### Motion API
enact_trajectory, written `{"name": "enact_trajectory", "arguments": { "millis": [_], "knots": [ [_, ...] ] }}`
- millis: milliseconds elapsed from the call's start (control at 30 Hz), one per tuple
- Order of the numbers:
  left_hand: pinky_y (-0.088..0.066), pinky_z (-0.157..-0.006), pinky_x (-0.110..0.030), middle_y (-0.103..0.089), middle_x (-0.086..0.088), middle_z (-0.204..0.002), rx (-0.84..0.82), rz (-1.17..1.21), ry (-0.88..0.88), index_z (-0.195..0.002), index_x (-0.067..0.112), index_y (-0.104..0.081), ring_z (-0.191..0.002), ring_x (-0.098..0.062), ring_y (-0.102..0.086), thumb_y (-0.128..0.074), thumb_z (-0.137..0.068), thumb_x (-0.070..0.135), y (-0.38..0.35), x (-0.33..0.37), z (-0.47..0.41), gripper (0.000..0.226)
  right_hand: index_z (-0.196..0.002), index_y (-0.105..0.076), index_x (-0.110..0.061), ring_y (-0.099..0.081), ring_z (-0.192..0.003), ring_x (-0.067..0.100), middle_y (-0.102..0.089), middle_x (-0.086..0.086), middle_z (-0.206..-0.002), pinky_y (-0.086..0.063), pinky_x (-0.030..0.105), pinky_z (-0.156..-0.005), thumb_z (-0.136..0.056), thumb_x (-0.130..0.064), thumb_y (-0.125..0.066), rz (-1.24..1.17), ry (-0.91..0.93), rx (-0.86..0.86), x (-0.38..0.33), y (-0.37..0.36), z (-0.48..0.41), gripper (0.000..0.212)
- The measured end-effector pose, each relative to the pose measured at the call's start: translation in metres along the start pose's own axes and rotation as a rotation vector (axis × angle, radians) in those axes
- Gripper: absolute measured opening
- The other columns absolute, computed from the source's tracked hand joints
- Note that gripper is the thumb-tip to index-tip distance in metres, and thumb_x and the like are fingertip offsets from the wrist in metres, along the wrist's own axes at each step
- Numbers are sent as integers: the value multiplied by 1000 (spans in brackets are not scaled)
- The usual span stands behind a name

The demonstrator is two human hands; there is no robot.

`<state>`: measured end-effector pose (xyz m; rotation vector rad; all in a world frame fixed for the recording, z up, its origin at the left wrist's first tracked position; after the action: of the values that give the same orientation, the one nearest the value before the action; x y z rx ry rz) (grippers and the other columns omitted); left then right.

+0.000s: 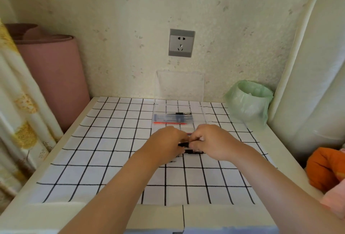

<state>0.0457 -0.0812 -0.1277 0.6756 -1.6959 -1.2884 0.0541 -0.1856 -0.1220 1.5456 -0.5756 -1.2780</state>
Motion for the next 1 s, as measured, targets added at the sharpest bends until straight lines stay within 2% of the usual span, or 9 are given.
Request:
{"name": "enact_trajectory", "arguments": {
  "millis": [67,167,267,433,567,667,833,900,1000],
  "knots": [
    [-41,-101,-35,-58,1,-126,226,-4,-66,-134,24,-56,-119,-19,-47,-71,-84,21,14,3,3,52,-93,-76,-31,-62,-90,8,-68,-14,-89,-49,34,-85,-90,-32,-68,-58,-40,118,10,28,-2,9],
    [-38,-104,-39,-52,0,-130,414,-22,-81,-136,20,-52,-122,-22,-42,-75,-77,17,30,-1,11,64,-99,-77,-27,-59,-90,0,-65,-23,-88,-46,29,-88,-90,-26,-69,-138,-115,274,37,58,-5,11],
    [-35,-108,-38,-46,0,-136,398,-51,-64,-140,20,-45,-126,-20,-37,-72,-81,26,27,-10,15,65,-101,-75,-32,-62,-94,8,-69,-17,-94,-50,35,-88,-91,-27,-68,-84,-171,375,52,64,-13,13],
    [-14,-120,-36,-23,-1,-157,227,-85,45,-152,22,-23,-145,-21,-16,-59,-90,48,8,-38,21,76,-108,-74,-28,-63,-102,14,-71,-9,-108,-49,33,-88,-93,-28,-63,-92,-186,507,34,61,-48,19],
    [-10,-121,-37,-14,-2,-160,108,-61,88,-154,21,-15,-147,-22,-9,-57,-88,56,-5,-50,25,86,-112,-74,-23,-63,-102,19,-71,-2,-113,-48,30,-84,-96,-25,-59,-14,-168,406,28,45,-91,22],
    [-7,-121,-38,-12,-5,-160,112,-78,85,-154,17,-12,-148,-24,-6,-56,-87,59,-7,-48,28,91,-111,-73,-24,-61,-99,19,-70,-2,-114,-45,28,-81,-98,-22,-56,56,-196,281,32,33,-116,22],
    [-3,-122,-42,2,-8,-163,76,-70,110,-156,14,0,-150,-27,6,-53,-90,58,-16,-48,30,95,-118,-70,-24,-60,-112,23,-66,0,-127,-48,38,-97,-100,-21,-48,209,-210,156,36,17,-129,29],
    [-3,-122,-42,2,-7,-163,60,-80,105,-156,15,1,-150,-26,6,-52,-90,58,-16,-48,29,95,-127,-65,-23,-55,-123,23,-60,0,-136,-43,37,-105,-101,-22,-45,233,-196,102,34,9,-130,33],
    [-2,-121,-42,4,-6,-163,34,-87,107,-156,16,2,-150,-25,8,-52,-91,57,-17,-48,29,93,-131,-62,-21,-52,-128,23,-56,2,-141,-40,34,-108,-103,-21,-43,195,-171,76,28,6,-126,34]
  ]
}}
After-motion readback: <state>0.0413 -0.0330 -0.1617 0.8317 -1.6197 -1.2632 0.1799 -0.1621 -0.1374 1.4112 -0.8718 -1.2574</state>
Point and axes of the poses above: each hand's wrist, its own z-axis away from the middle knuckle, its own y-axis out of the back of the hand, x = y × z, the point moved 9 cm from there along -z, towards the middle knuckle
